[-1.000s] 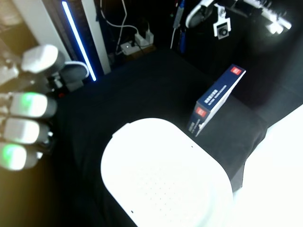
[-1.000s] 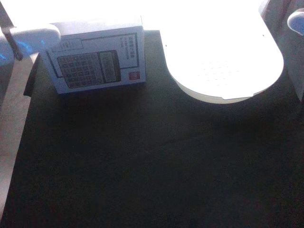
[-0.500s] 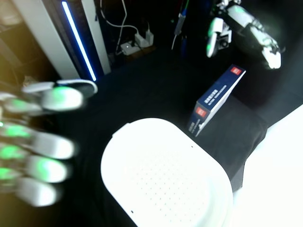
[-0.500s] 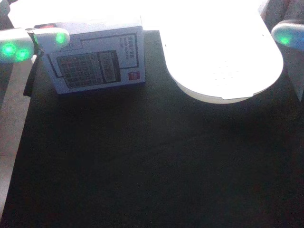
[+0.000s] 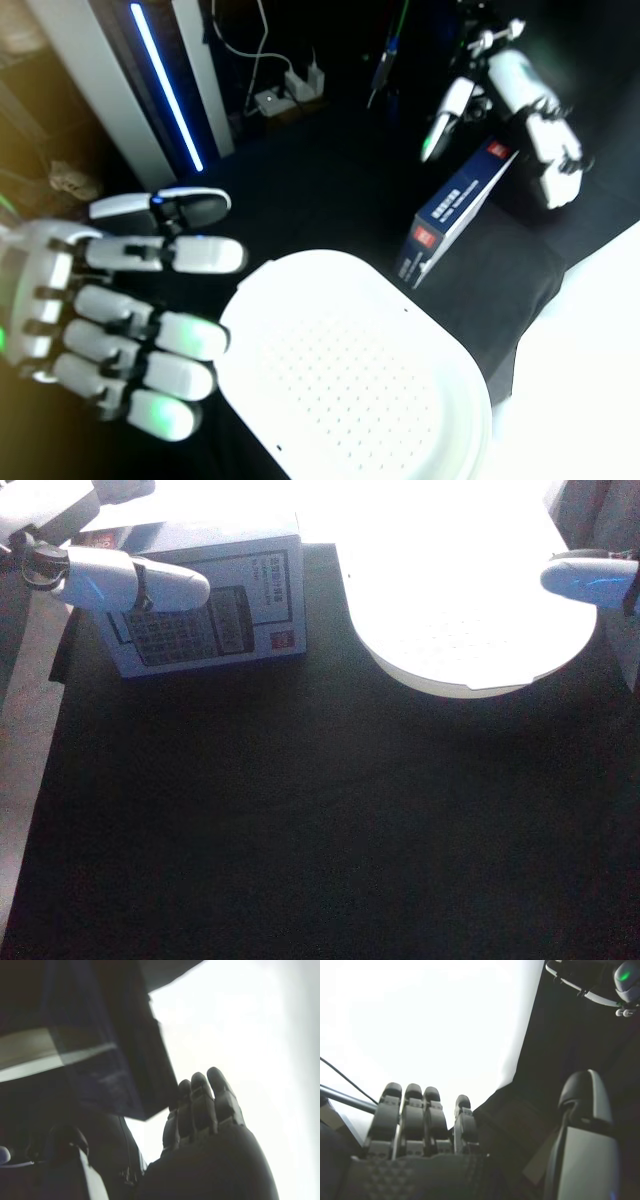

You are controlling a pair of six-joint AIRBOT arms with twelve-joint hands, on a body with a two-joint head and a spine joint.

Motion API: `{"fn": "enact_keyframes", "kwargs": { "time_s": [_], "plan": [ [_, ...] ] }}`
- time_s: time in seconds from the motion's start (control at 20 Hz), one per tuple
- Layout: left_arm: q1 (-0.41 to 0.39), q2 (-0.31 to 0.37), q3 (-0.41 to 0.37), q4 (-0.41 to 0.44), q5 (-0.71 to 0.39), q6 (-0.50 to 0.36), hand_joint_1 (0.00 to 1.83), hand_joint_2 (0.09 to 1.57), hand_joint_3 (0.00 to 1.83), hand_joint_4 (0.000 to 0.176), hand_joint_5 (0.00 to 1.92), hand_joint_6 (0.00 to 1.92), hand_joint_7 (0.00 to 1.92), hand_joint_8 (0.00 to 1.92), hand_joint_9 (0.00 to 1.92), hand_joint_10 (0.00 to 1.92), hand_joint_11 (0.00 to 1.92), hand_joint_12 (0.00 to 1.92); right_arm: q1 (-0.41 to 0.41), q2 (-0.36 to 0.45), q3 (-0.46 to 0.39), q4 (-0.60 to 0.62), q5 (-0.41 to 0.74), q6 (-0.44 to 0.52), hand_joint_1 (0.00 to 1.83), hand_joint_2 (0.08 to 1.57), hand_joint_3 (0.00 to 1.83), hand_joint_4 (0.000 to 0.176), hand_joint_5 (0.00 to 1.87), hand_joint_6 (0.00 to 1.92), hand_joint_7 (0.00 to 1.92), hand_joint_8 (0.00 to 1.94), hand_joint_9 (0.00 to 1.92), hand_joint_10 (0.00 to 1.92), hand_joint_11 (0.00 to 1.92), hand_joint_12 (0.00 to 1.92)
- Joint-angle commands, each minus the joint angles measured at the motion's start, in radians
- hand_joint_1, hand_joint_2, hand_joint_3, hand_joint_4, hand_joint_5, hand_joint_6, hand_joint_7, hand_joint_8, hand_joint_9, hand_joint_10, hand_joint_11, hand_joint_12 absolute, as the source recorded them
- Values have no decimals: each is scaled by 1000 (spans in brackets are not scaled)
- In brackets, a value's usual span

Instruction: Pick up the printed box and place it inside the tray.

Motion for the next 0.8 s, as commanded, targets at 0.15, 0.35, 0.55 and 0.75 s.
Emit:
{"fn": "enact_keyframes", "kwargs": {
  "time_s": [0.15, 0.35, 0.55, 0.75],
  "plan": [
    [-17, -37, 50, -1, -22, -3, 490, 725, 0, 38, 108, 1, 281, 2, 310, 2, 0, 549, 12, 2, 7, 11, 118, 6, 656, 705, 8, 176, 0, 0, 0, 0, 0, 0, 0, 0],
    [-16, -50, 57, 18, 2, -7, 784, 863, 9, 0, 215, 12, 351, 7, 421, 13, 76, 652, 12, -2, 7, 12, 118, 6, 739, 725, 15, 176, 0, 0, 0, 0, 0, 0, 0, 0],
    [-11, -61, 52, 42, -10, -14, 1067, 964, 2, 0, 714, 40, 780, 31, 877, 76, 555, 1032, 13, -2, 7, 12, 118, 6, 758, 705, 4, 176, 0, 0, 5, 2, 0, 0, 0, 0],
    [11, -71, 51, 41, -34, -32, 1285, 1060, 0, 0, 1022, 731, 1190, 821, 1437, 269, 1155, 1148, 13, -6, 7, 12, 118, 6, 723, 702, 2, 176, 0, 0, 1, 0, 0, 0, 0, 0]
  ]
}}
